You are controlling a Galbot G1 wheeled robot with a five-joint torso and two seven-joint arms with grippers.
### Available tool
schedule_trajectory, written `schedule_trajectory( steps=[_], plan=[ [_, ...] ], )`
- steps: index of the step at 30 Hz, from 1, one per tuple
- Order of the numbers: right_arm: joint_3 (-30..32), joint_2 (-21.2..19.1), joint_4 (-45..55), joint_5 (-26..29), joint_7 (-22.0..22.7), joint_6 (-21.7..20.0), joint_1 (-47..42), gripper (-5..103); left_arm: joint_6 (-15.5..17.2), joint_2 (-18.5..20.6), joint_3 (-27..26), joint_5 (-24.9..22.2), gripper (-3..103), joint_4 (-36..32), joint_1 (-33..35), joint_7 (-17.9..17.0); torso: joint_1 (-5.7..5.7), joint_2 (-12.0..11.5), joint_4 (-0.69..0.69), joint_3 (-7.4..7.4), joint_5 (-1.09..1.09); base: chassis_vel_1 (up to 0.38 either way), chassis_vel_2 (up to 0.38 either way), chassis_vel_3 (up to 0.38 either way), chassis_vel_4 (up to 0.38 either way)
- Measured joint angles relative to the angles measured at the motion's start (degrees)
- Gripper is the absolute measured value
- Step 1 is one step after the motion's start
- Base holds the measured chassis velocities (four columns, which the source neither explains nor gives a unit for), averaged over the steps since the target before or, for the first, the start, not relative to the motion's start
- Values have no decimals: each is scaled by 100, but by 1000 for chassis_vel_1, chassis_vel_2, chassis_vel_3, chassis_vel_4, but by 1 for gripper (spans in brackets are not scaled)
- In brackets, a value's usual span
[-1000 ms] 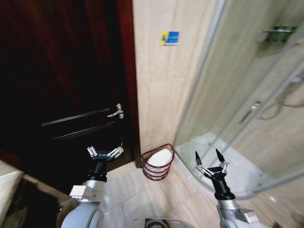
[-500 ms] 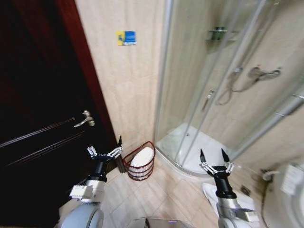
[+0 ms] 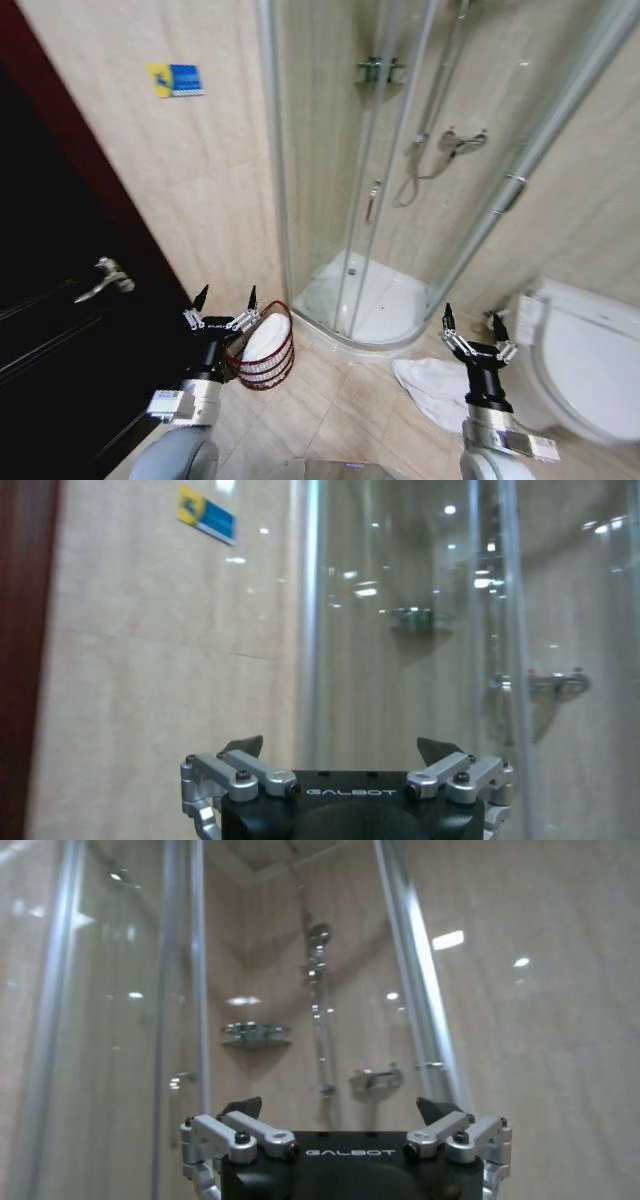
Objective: Discard the used towel into the hamper.
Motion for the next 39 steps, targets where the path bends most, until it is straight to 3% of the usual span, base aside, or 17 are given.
schedule_trajectory(
  steps=[12,39],
  plan=[
    [-8,13,1,44,-64,50,0,100,0,0,1,0,100,0,0,0,0,0,-2,0,1,-112,-114,-120,-120],
    [-20,15,-113,80,-136,132,33,100,0,0,0,0,100,0,0,0,0,0,0,0,0,-2,-1,-1,-1]
  ],
)
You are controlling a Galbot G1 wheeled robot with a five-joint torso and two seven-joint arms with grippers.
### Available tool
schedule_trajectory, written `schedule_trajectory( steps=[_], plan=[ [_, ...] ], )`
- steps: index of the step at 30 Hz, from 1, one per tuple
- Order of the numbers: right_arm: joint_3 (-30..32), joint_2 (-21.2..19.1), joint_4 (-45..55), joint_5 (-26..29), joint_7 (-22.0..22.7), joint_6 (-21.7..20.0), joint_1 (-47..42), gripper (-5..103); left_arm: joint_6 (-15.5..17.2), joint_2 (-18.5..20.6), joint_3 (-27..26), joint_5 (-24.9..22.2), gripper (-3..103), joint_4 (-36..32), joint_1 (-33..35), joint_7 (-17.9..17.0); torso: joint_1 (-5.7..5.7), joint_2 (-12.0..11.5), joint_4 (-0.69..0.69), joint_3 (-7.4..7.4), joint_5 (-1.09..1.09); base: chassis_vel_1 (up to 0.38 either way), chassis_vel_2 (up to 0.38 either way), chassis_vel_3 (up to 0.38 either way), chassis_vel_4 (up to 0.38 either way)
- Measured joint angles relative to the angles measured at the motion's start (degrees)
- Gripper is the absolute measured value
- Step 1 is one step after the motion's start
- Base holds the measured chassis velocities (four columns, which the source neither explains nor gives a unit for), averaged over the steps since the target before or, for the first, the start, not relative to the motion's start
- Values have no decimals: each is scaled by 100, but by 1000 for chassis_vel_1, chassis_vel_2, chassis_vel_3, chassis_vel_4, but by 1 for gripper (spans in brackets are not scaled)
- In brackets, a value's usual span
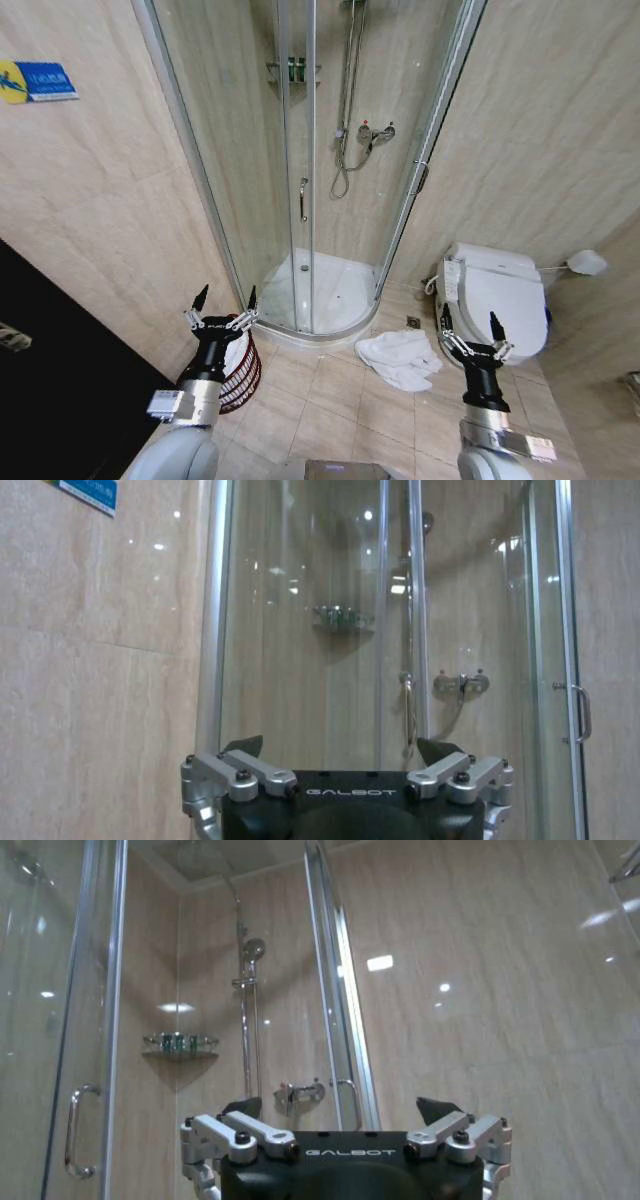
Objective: Discard the used towel into the hamper.
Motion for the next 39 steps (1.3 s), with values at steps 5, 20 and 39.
schedule_trajectory(
  steps=[5,20,39],
  plan=[
    [-2,0,-26,11,-18,29,2,100,0,0,0,0,100,0,0,0,0,0,0,0,0,0,0,0,0],
    [1,-3,-82,21,-34,90,-7,100,0,-2,0,0,100,0,0,0,0,0,0,0,1,-103,-108,110,110],
    [-5,-40,-90,36,-39,86,10,100,0,0,0,0,100,0,0,0,0,0,0,0,-1,-118,-122,119,122]
  ],
)
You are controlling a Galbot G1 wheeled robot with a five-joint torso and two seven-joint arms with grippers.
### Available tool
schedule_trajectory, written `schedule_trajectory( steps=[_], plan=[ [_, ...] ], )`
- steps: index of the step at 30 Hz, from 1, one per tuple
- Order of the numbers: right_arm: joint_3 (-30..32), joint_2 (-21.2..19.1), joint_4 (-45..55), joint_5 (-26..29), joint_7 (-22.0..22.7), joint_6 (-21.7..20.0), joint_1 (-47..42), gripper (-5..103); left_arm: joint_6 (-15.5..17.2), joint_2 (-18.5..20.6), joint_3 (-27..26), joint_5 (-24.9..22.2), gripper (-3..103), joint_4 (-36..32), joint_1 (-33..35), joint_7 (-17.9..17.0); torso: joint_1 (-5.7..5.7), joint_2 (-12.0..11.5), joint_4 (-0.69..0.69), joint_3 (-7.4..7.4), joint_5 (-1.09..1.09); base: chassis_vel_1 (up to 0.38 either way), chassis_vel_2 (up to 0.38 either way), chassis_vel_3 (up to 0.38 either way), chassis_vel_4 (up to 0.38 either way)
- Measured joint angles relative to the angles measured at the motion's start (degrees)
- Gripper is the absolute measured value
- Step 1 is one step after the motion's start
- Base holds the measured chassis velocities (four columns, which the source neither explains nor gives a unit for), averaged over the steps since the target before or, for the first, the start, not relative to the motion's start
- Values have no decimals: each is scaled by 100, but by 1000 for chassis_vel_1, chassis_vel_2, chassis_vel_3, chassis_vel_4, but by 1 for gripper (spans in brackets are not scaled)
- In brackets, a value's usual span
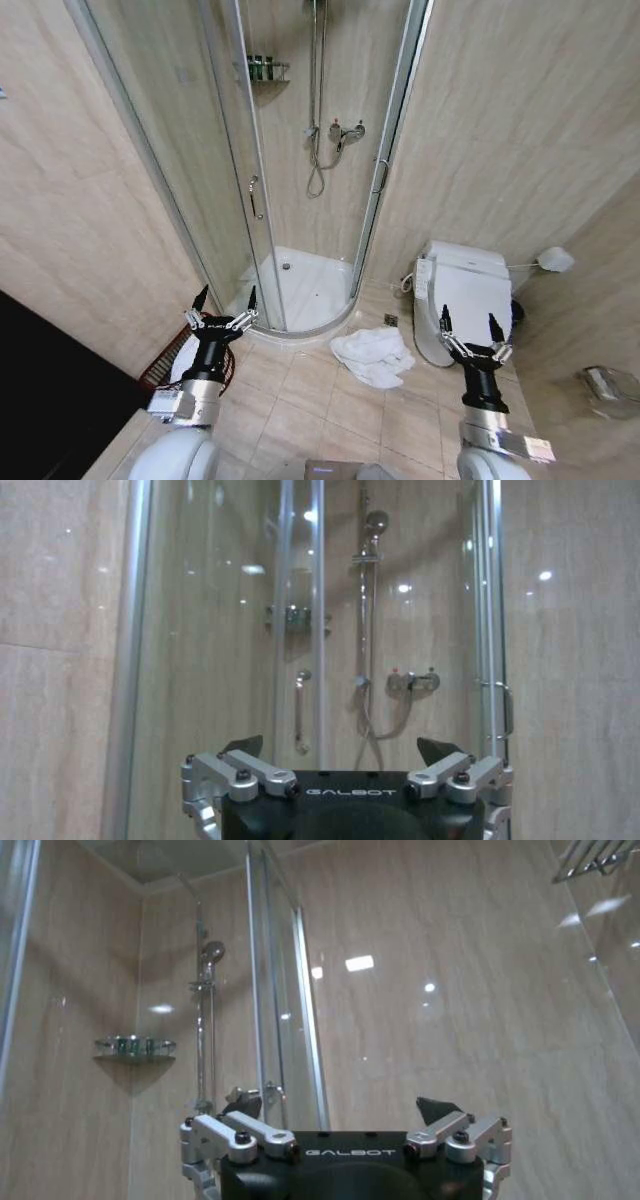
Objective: Discard the used towel into the hamper.
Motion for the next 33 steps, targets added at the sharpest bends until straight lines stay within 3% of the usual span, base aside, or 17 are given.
schedule_trajectory(
  steps=[27,33],
  plan=[
    [11,-3,-64,12,-3,-37,74,100,0,0,0,0,100,0,0,0,0,0,0,0,1,-127,-133,129,136],
    [42,-12,-149,-55,21,116,151,100,0,-1,1,0,100,0,0,0,0,0,0,0,3,-147,-141,127,122]
  ],
)
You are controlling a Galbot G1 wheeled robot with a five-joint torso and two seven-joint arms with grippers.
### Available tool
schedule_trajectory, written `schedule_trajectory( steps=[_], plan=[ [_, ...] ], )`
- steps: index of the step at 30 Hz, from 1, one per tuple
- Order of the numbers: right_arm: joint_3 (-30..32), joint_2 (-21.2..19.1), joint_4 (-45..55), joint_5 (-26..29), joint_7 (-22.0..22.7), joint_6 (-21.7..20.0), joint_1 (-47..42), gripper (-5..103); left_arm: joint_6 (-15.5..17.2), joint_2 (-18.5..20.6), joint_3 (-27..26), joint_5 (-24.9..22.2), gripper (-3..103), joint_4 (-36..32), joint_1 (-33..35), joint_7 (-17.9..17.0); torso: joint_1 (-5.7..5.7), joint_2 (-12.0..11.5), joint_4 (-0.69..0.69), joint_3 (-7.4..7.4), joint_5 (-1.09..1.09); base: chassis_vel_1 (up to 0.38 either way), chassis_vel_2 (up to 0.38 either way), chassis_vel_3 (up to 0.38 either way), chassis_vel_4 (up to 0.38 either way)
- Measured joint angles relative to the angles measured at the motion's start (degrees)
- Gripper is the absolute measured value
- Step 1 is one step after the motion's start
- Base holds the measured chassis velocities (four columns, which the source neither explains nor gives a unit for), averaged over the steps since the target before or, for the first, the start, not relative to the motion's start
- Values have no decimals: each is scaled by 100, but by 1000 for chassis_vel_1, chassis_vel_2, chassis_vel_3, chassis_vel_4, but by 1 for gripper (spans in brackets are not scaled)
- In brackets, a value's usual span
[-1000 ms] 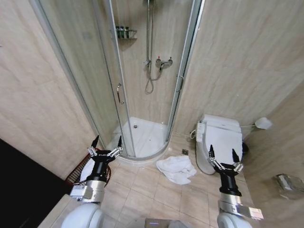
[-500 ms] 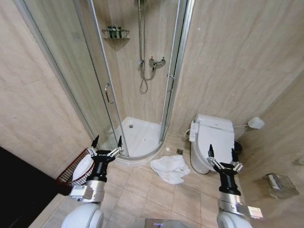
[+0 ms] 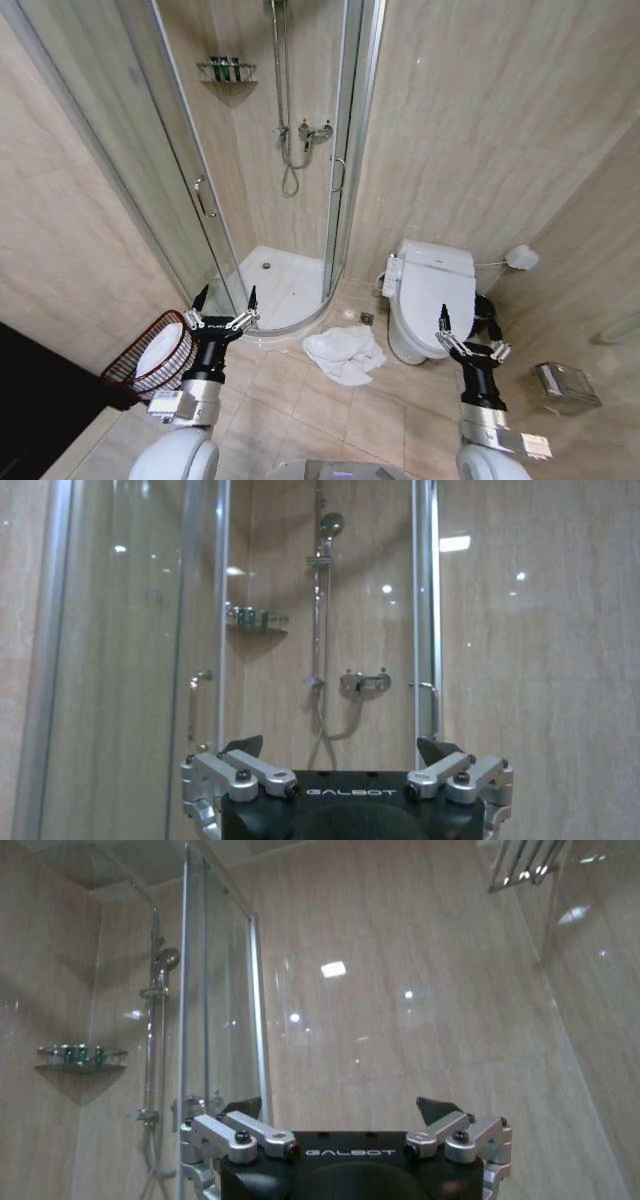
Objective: Discard the used towel into the hamper.
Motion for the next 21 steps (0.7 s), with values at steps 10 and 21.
schedule_trajectory(
  steps=[10,21],
  plan=[
    [-6,18,-34,-77,18,116,37,100,0,2,-1,0,100,0,0,0,-42,-87,-1,-43,-4,2,-18,-9,4],
    [5,10,-161,-142,-234,197,43,100,0,1,-1,0,100,0,0,0,-239,-524,-1,-279,-1,0,0,0,0]
  ],
)
